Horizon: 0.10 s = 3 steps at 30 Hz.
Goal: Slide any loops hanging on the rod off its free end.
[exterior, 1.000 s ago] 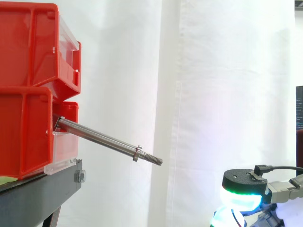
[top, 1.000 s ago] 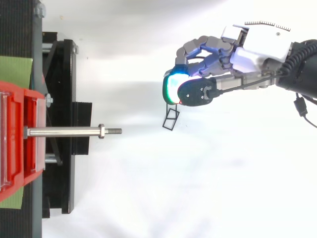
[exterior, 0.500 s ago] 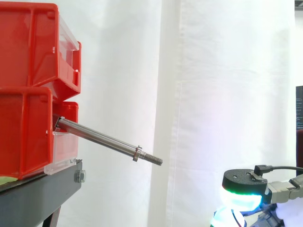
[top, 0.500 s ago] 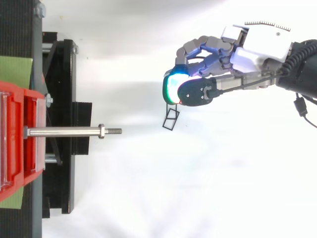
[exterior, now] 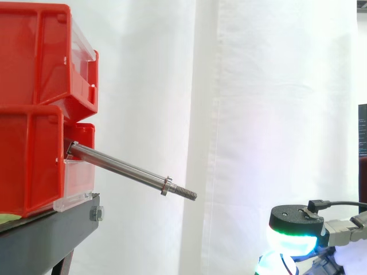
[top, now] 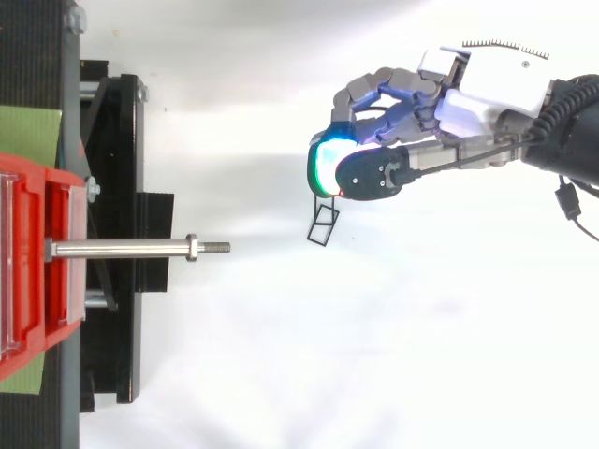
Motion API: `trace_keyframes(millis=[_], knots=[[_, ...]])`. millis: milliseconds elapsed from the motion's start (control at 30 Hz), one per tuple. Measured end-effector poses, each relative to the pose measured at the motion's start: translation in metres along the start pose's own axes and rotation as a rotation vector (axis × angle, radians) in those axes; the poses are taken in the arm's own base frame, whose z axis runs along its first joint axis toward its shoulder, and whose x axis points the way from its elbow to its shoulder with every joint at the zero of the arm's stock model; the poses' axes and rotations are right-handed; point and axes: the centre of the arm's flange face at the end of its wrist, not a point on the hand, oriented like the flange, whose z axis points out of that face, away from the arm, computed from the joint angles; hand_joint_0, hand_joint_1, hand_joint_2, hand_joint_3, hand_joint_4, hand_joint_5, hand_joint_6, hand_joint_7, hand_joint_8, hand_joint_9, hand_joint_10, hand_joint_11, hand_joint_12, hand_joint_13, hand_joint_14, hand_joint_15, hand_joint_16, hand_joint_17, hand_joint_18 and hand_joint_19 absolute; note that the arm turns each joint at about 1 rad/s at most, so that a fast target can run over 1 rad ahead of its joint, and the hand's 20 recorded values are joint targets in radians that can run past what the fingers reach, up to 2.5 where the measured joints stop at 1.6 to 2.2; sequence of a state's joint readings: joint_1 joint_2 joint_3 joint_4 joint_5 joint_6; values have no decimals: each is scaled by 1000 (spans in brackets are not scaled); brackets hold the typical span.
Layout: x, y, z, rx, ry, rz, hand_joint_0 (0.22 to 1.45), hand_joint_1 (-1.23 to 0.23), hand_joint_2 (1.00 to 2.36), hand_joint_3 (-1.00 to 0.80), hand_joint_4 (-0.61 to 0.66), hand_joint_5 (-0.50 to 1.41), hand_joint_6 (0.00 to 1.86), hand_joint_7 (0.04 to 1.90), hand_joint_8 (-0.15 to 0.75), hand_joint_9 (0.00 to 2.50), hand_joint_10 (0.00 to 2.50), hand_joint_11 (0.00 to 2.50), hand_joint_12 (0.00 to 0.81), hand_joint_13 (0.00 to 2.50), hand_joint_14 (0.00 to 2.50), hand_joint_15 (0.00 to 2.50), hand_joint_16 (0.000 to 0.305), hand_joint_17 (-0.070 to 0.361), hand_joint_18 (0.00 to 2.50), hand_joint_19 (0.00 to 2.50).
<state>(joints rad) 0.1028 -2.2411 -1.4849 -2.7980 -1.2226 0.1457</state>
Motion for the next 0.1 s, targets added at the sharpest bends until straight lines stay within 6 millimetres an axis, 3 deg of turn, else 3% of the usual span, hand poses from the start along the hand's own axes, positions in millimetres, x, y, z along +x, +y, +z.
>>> trace_keyframes(millis=[100], knots=[[0, 0, 0, 0, 0, 0, 639, -784, 1014, -191, 86, -112, 902, 1078, 342, 759, 0, 2, 338, 477, 0, 0, 48, 109, 454, 67]])
